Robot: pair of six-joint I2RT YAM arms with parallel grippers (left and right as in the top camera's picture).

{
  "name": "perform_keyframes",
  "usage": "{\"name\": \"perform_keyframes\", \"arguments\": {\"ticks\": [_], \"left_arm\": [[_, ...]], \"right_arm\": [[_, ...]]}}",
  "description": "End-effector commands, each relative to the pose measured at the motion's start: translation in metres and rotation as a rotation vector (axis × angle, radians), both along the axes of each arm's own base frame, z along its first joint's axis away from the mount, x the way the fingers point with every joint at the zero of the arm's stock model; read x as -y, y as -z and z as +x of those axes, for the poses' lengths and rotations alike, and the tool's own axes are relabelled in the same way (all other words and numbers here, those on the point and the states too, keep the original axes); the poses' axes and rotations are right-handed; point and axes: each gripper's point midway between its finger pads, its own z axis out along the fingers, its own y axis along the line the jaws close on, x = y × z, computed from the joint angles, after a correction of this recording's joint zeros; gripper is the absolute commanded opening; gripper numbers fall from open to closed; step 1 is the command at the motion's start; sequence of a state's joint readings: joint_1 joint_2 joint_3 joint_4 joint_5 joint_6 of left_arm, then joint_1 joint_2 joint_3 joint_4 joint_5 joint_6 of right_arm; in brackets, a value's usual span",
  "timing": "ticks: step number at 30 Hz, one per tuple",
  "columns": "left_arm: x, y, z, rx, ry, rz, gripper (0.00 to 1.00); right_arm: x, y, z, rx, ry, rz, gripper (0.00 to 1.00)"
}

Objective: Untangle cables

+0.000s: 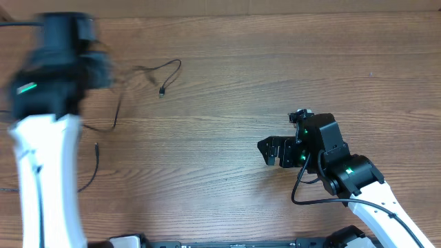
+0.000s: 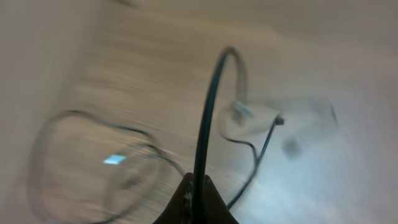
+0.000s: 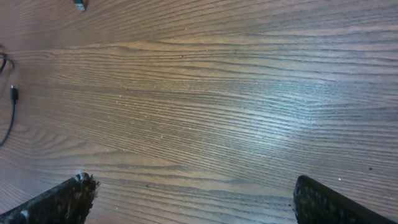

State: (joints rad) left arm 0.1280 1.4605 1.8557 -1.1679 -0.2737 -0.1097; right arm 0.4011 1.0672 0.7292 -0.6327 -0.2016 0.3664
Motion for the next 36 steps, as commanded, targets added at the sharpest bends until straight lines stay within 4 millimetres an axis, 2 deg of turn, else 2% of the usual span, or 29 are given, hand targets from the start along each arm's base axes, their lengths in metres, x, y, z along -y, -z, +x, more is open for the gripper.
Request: {"name": "perform_keyframes", "arguments": {"ticks": [1,4,7,15,18,23,27,32,33,34,36], "left_arm": [[-0.053,-0.055,-0.04,0.175,-0.234,0.014,0.04],[-0.084,-0.07,-0.069,0.246,-0.379,0.0,0.04],[-0.096,-0.069,-0.083,0.278,-0.454,-0.059,0.04],[-0.096,-0.054,-0.077,0.234,-0.437,-0.113,0.04],[-0.099,-0.055,-0.078,0.238,-0.452,-0.099,0.04],[-0.111,-0.062,-0.08,0.261,-0.5,-0.047,0.04],[-0.127,-0.064,-0.081,0.262,-0.573,0.014,0.04],[-0.144,-0.048,-0.074,0.204,-0.636,0.05,0.05],[-0.145,-0.043,-0.07,0.189,-0.634,0.044,0.09],[-0.146,-0.036,-0.066,0.171,-0.633,0.03,0.18],[-0.143,-0.021,-0.057,0.14,-0.617,-0.021,0.76]], "right_arm": [[0.002,-0.002,0.002,0.011,0.011,-0.008,1.0],[0.001,-0.002,0.002,0.012,0.011,-0.008,1.0],[0.002,-0.002,0.002,0.011,0.011,-0.008,1.0],[0.002,-0.001,0.001,0.004,0.011,-0.011,1.0],[0.002,-0.001,0.001,0.005,0.011,-0.011,1.0],[0.002,-0.001,0.001,0.005,0.011,-0.011,1.0],[0.003,-0.001,0.001,0.006,0.013,-0.014,1.0],[0.003,-0.001,0.001,0.005,0.013,-0.014,1.0],[0.003,-0.001,0.001,0.005,0.013,-0.014,1.0],[0.003,-0.001,0.001,0.005,0.013,-0.014,1.0],[0.003,-0.001,0.001,0.005,0.014,-0.014,1.0]]}}
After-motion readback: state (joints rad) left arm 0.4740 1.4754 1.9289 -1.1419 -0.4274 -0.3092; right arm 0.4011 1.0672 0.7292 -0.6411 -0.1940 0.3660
